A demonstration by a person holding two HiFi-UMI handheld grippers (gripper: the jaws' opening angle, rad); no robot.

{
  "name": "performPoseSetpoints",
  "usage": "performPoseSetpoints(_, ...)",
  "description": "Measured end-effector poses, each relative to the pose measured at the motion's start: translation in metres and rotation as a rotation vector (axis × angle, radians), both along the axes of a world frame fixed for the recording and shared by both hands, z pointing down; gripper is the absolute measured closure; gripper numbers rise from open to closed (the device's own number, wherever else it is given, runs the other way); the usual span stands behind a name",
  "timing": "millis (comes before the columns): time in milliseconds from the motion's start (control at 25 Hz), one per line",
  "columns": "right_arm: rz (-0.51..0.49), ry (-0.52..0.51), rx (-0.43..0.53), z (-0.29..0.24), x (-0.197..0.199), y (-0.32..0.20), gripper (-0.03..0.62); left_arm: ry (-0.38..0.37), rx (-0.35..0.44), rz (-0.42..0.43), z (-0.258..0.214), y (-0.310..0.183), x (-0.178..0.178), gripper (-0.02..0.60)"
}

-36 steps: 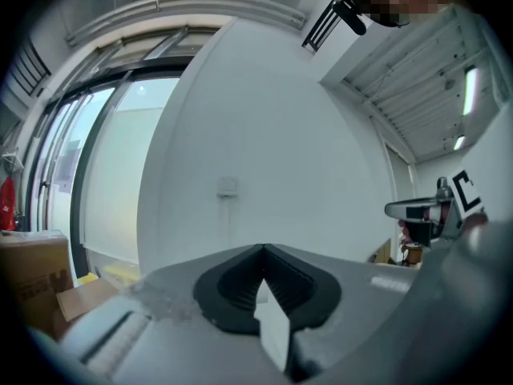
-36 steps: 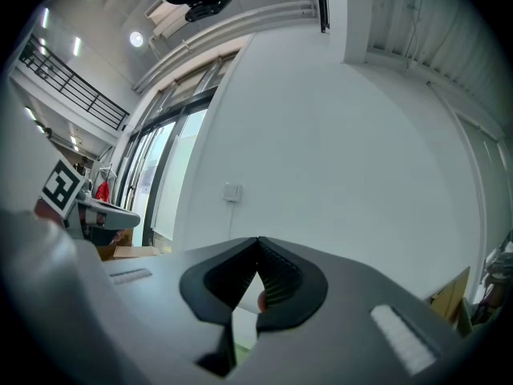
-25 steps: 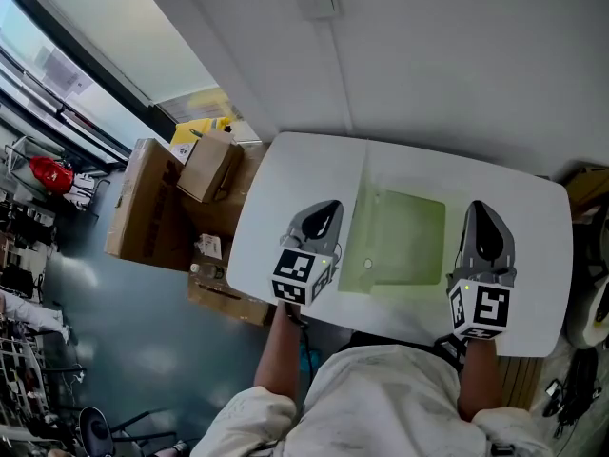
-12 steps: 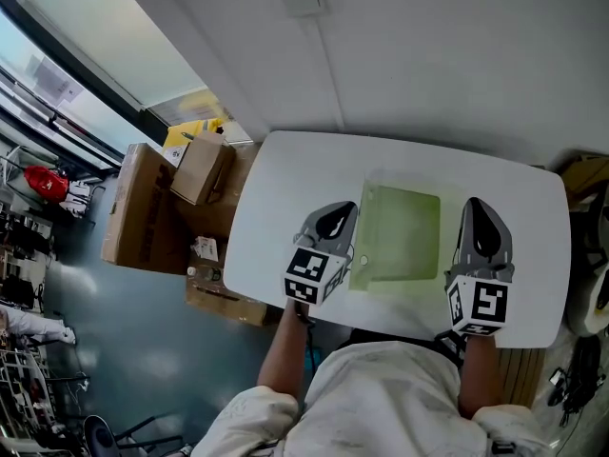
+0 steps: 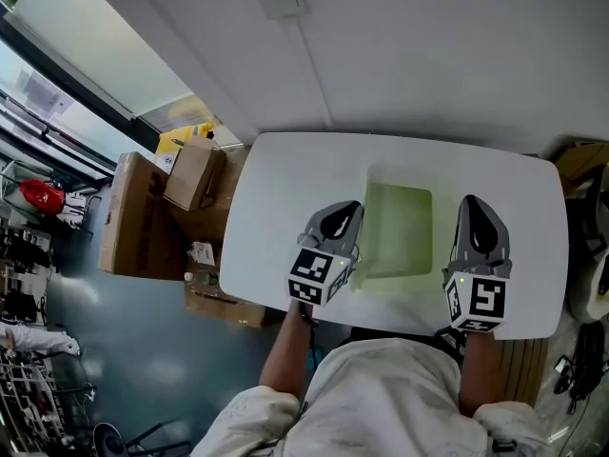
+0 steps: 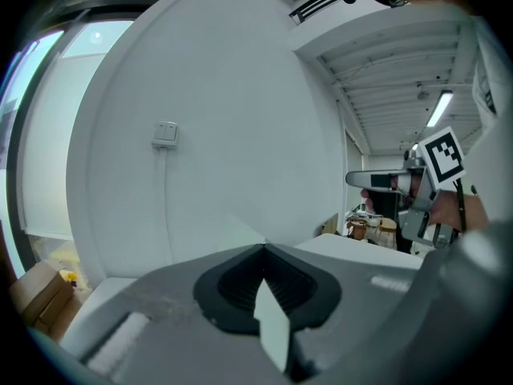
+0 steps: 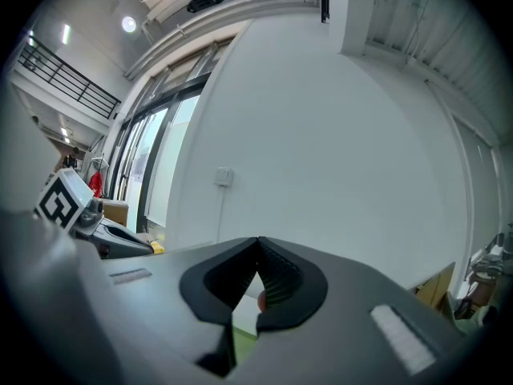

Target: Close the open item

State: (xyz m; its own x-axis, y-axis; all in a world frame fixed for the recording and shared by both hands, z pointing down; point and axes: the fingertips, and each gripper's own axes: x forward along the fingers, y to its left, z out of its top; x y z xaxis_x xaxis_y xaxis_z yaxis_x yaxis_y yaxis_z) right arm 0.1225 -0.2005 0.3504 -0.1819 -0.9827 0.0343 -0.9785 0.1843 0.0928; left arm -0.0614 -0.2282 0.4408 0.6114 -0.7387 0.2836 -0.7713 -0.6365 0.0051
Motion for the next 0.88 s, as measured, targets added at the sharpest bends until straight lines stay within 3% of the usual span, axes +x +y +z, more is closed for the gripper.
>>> performPoseSetpoints(880, 0.075, -0.002, -0.028, 0.012, 0.039, 0.012, 0.592, -0.021, -0.08, 0.083, 0.033, 0.01, 0.058, 0.581)
